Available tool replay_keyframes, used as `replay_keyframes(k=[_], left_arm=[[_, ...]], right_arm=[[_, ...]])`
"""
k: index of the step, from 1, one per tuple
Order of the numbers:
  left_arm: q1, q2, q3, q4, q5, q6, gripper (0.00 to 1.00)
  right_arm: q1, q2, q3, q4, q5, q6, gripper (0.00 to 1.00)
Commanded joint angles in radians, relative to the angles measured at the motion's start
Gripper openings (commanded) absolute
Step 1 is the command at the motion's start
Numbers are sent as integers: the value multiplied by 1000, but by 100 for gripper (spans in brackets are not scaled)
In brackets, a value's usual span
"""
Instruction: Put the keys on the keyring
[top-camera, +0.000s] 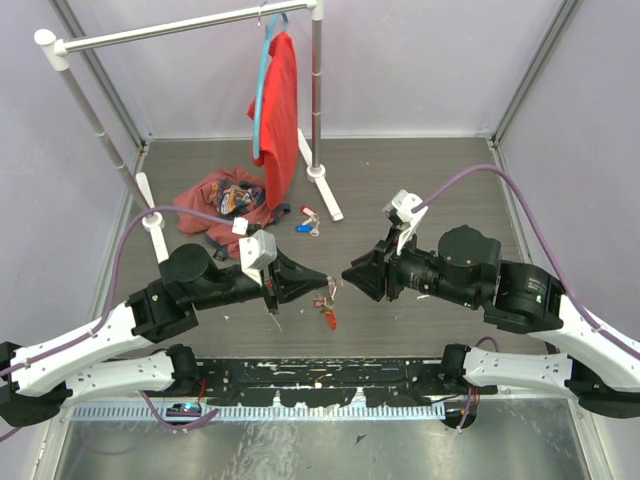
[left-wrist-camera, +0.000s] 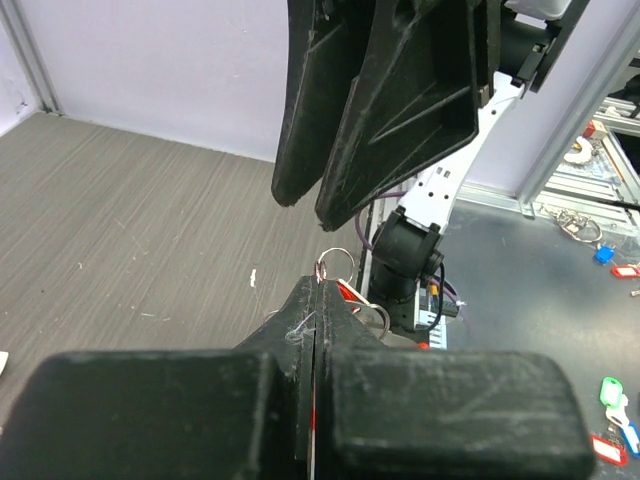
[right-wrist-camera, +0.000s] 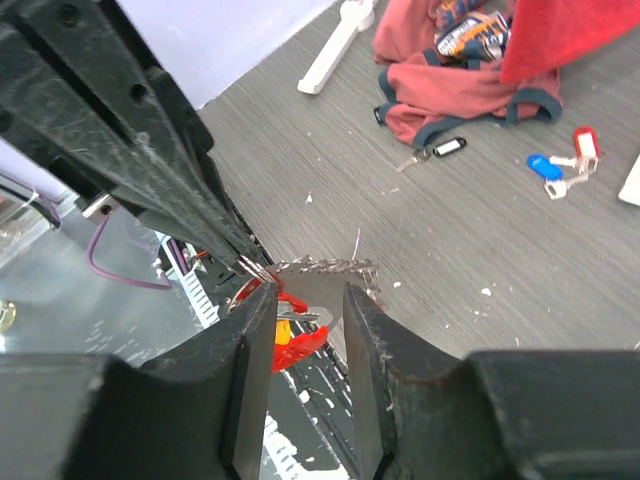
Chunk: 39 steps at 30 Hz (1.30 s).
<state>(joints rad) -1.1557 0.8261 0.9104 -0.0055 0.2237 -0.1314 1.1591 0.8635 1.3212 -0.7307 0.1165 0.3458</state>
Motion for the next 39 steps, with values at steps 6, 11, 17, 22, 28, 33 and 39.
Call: replay_keyframes(k=[6, 11, 17, 22, 28, 33, 39], left_arm=[[-5, 0, 46, 51, 88, -2, 0], [-5, -5, 46, 82, 109, -24, 0], [-5, -13, 31, 159, 138, -75, 0], [-5, -21, 24, 193, 144, -101, 0], [-5, -15, 23, 217, 152, -115, 0], [-4, -6, 22, 235, 169, -129, 0], [-4, -2, 23, 240, 181, -134, 0]], right_arm=[[4, -60, -39, 206, -177, -192, 47], [4, -53, -73, 213, -239, -218, 47], [4, -85, -120, 265, -302, -212, 45], [4, -114, -143, 295, -322, -203, 38], [4, -120, -155, 314, -328, -199, 28], [4, -121, -163, 337, -334, -200, 30], [4, -117, -165, 340, -326, -207, 35]])
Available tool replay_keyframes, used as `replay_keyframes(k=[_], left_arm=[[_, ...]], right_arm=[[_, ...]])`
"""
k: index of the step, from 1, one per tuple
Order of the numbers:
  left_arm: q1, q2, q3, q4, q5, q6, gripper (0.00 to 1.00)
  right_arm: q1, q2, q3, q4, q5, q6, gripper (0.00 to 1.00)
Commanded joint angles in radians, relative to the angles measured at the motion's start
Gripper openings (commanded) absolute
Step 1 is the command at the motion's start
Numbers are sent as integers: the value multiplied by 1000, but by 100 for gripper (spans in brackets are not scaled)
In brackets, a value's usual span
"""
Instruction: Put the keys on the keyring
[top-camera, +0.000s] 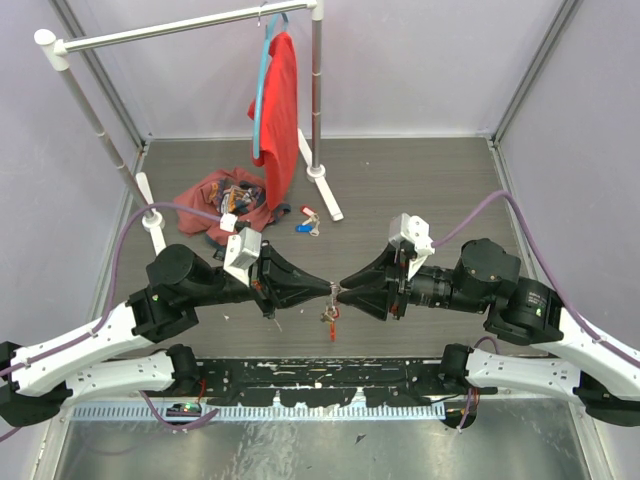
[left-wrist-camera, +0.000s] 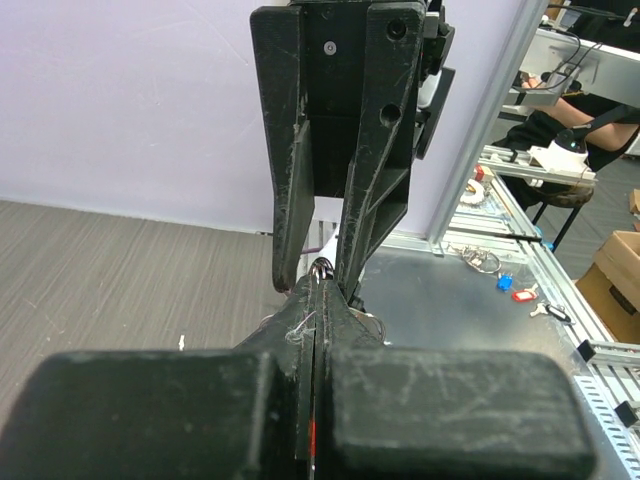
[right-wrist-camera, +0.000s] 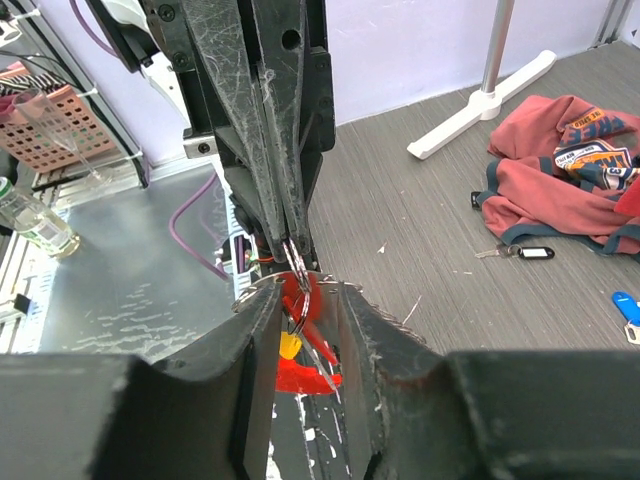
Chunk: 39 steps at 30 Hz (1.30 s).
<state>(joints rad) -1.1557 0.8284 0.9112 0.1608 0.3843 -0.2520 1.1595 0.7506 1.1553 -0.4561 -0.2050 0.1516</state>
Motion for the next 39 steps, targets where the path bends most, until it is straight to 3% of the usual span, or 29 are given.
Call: replay_keyframes(k=[1, 8, 20, 24, 30, 36, 39], left_arm=[[-4, -3, 23, 74, 22, -13, 0], [-5, 5, 26, 75, 37, -15, 0], [-4, -8, 16, 73, 20, -12, 0], [-5, -11, 16, 59, 11, -12, 0], [-5, -16, 81, -135, -28, 61, 26], [-4, 14, 175, -399, -70, 203, 35], [-5, 32, 183, -426, -70, 226, 37]], right_arm=[[3, -3, 1, 66, -3, -12, 37], [3, 6, -1, 75, -9, -13, 32], [4, 3, 1, 74, -22, -18, 2], [3, 13, 31, 42, -23, -41, 1], [3, 102, 199, -209, 7, -111, 1], [3, 249, 389, -496, 34, -160, 1], [3, 329, 478, -630, 47, -175, 1]])
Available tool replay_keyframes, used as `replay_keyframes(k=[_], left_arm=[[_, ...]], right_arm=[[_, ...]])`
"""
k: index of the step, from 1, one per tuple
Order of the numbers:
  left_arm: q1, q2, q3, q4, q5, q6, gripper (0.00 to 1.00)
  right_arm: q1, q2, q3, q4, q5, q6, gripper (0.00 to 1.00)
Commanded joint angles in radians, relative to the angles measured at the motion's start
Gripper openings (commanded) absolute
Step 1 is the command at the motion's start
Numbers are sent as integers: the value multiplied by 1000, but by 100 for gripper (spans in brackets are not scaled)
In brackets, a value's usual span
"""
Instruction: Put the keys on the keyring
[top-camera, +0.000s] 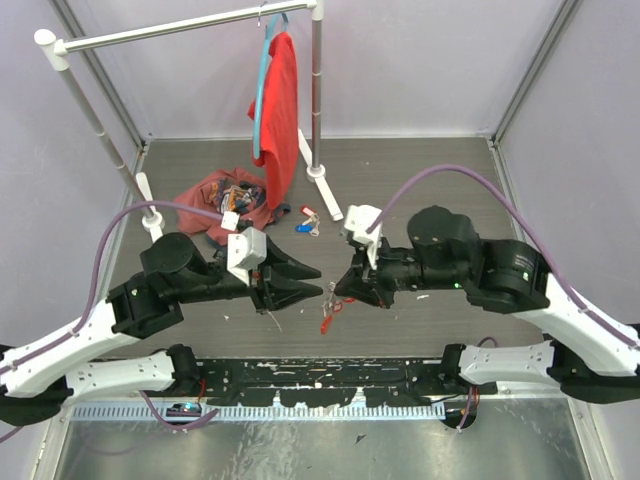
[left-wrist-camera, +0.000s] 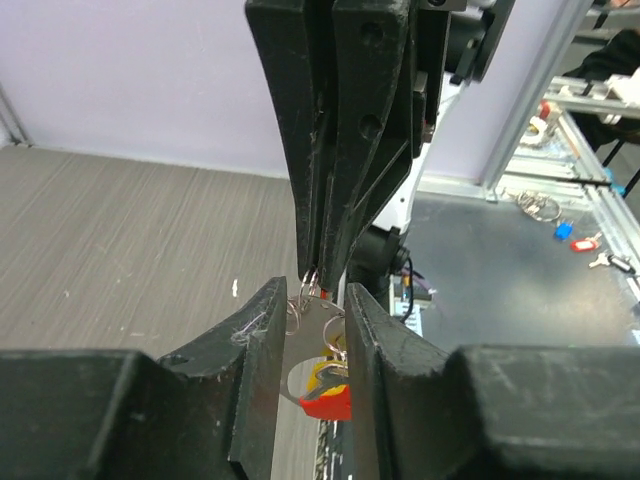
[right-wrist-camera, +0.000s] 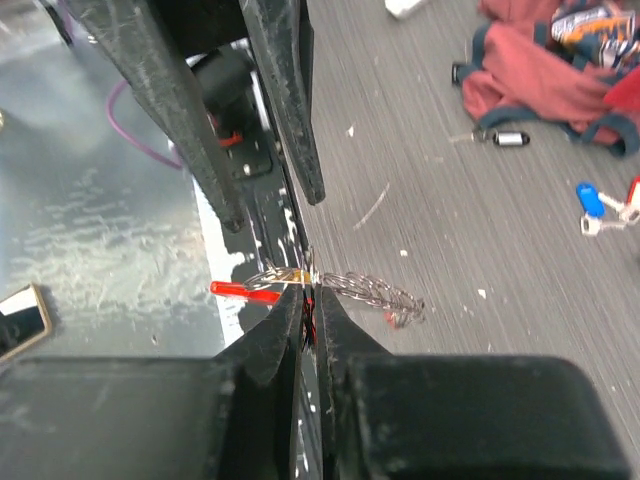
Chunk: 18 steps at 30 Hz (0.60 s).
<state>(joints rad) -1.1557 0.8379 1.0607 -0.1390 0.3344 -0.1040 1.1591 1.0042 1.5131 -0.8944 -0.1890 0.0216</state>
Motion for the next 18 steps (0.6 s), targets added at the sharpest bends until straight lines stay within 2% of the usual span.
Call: replay_keyframes(k=[1, 6, 18], left_arm=[[-5, 27, 33, -128, -19, 80, 37], [-4, 50, 26, -128, 1, 81, 39], [-4, 119, 40, -157, 54, 116, 50]], right_arm=[[4, 97, 142, -227, 36, -47, 1], [4, 163, 201, -324, 54, -44, 1], [4, 143, 160, -268, 6, -40, 1]])
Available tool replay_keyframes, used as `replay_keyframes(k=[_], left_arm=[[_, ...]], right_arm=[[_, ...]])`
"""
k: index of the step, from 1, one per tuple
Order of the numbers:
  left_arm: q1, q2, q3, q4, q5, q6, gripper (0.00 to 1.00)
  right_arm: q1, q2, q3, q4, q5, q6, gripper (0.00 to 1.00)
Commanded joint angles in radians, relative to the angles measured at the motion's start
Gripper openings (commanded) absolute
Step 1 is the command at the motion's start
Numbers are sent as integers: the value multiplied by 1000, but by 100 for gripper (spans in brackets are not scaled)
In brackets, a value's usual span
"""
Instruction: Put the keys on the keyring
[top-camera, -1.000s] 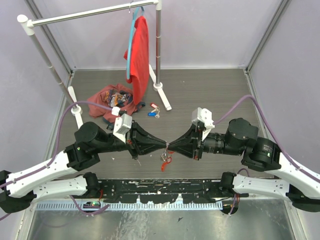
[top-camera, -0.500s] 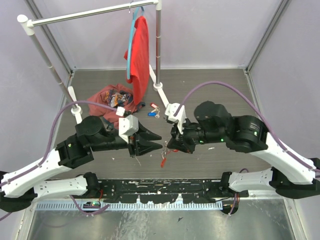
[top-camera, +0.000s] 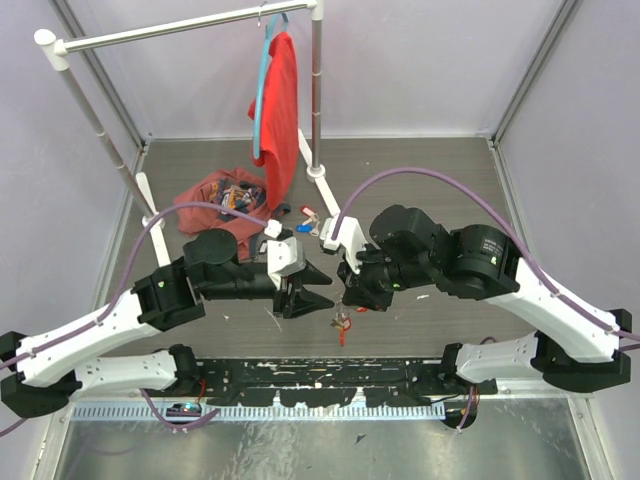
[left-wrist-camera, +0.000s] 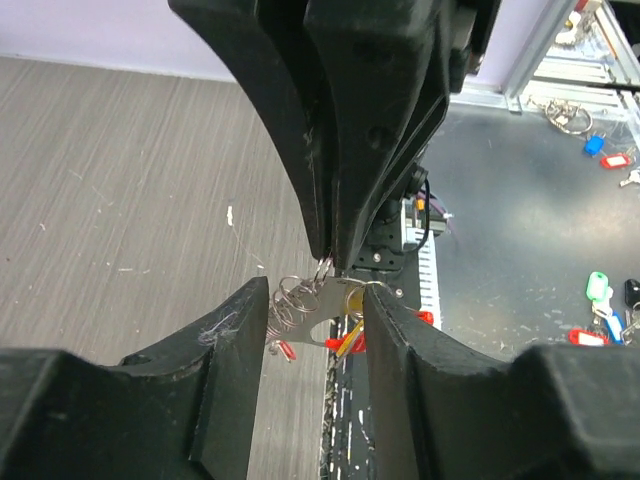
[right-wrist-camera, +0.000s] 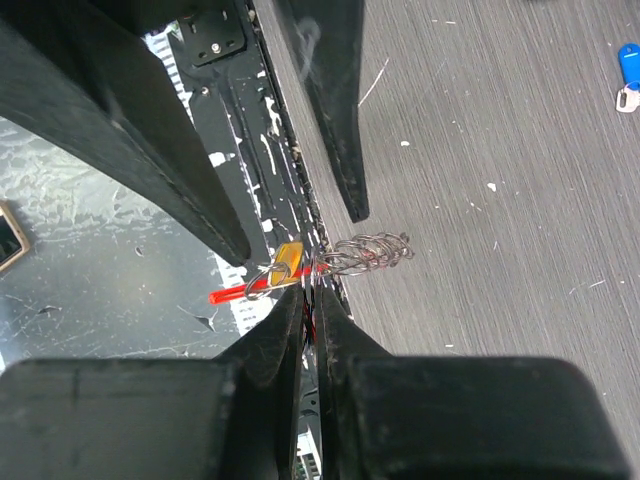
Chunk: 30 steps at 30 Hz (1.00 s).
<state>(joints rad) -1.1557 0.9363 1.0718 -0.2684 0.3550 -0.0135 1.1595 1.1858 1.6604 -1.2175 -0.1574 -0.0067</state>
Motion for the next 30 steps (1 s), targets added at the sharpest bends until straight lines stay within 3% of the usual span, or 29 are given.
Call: replay_keyframes(k=[1, 30], left_arm=[[-4, 25, 31, -27, 35, 27, 50], [-6, 82, 67, -6, 76, 36, 26]], right_arm=[[4, -40, 10, 60, -32, -11, 1], [3, -55, -41, 128, -67, -7, 1]])
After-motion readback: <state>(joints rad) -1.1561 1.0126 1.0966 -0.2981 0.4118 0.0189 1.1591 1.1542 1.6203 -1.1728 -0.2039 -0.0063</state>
